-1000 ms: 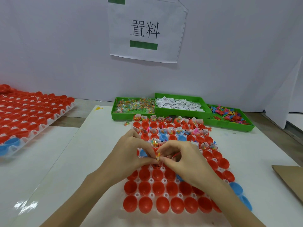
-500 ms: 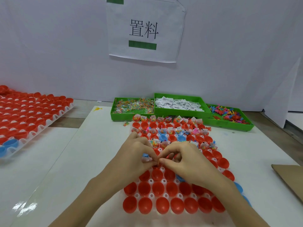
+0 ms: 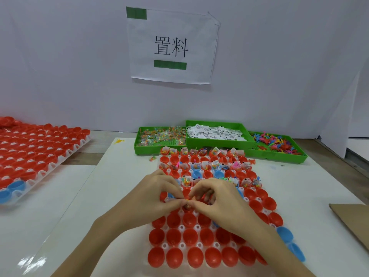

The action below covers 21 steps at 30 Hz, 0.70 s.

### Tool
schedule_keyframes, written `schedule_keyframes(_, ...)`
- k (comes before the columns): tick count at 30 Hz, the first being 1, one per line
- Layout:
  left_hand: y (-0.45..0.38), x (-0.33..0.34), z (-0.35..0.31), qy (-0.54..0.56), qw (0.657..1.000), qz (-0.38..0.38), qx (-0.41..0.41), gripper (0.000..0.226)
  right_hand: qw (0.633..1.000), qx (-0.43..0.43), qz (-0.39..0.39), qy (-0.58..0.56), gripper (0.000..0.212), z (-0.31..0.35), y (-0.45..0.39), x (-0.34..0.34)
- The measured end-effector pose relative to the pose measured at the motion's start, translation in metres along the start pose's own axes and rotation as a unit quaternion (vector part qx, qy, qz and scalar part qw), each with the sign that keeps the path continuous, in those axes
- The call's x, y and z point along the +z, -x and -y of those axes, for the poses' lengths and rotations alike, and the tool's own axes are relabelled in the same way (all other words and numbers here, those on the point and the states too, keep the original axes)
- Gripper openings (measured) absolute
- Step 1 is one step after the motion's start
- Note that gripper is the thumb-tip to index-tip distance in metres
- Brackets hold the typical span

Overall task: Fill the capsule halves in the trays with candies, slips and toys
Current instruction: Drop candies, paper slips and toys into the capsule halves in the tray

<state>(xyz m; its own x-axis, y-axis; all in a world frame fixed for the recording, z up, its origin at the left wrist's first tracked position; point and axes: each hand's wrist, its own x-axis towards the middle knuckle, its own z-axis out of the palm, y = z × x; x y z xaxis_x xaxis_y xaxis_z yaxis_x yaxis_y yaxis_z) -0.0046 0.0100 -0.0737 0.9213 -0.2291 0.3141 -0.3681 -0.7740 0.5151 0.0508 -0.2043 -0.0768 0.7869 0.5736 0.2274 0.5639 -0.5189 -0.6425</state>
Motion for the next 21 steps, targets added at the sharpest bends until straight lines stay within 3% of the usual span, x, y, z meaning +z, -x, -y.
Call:
schedule_keyframes(7, -0.023, -0.015, 0.006, 0.138, 0.983, -0.077, -0.091, 0.023, 0.995, 0.004, -0.079, -0.057, 0.008, -0.004, -0.004, -0.015)
schedule_keyframes(12, -0.087, -0.021, 0.053, 0.027, 0.969, -0.167, -0.178, 0.02, 0.993, -0.006, -0.093, -0.076, 0.014, -0.007, -0.005, -0.018)
schedule_keyframes(16, -0.14, -0.032, 0.097, -0.162, 0.964, -0.087, -0.19, 0.024, 0.993, -0.01, -0.088, -0.081, 0.016, -0.005, -0.004, -0.016)
schedule_keyframes(21, -0.162, -0.031, 0.128, -0.253, 0.949, 0.013, -0.189, 0.031, 0.994, -0.012, -0.066, -0.091, 0.018, -0.006, -0.003, -0.014)
